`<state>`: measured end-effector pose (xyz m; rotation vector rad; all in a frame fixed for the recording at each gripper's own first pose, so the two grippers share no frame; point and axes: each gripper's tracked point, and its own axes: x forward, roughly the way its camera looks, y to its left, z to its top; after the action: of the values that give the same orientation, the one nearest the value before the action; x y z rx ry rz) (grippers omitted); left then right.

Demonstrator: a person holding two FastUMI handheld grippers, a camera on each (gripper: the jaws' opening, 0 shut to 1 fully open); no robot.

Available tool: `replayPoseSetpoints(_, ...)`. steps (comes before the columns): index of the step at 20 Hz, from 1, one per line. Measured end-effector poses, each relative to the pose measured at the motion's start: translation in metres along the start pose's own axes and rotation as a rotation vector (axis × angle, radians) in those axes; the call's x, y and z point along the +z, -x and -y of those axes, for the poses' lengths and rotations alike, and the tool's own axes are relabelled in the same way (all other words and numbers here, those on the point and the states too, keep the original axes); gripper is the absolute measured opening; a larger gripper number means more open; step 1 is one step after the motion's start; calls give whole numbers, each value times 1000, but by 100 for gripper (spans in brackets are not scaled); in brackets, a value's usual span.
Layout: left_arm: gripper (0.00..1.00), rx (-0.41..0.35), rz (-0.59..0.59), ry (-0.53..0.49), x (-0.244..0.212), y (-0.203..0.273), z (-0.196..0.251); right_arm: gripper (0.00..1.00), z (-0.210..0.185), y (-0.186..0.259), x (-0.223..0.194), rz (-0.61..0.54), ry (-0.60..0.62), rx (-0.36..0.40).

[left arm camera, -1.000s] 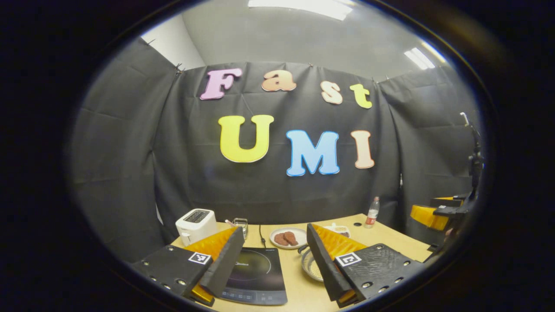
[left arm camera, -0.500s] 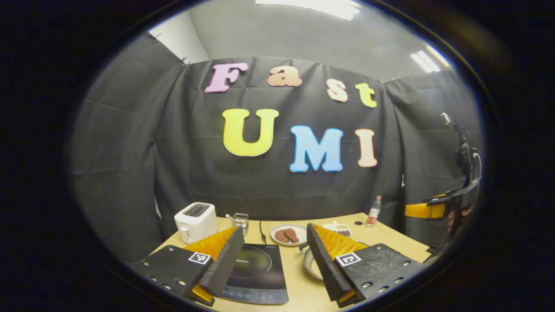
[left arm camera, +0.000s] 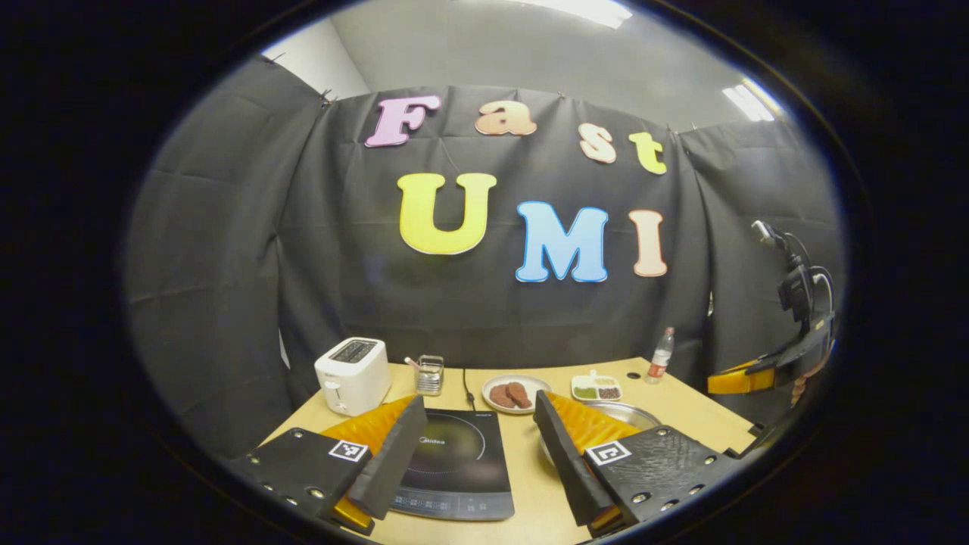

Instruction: First push the handle of the pot to place it horizontally, then grasp the pot with both hands and set it on the induction cooktop.

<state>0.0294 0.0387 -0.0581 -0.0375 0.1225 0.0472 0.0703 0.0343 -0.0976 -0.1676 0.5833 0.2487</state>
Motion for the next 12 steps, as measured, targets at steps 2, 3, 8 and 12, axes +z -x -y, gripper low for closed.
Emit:
replayPoseSetpoints(2, 88, 21, -13, -5, -1, -3, 2, 3, -8, -8, -4, -39, 11, 68)
replayPoseSetpoints(3, 88, 31, -25, -2, -3, -6, 5, 2, -13, -13, -14, -61, 8, 112)
replayPoseSetpoints(8, 89, 62, -58, 5, -7, -25, 27, 2, -15, -31, -60, -198, 86, 221)
replayPoseSetpoints(12, 88, 87, -79, 13, -8, -33, 43, 2, -6, -44, -101, -306, 147, 276)
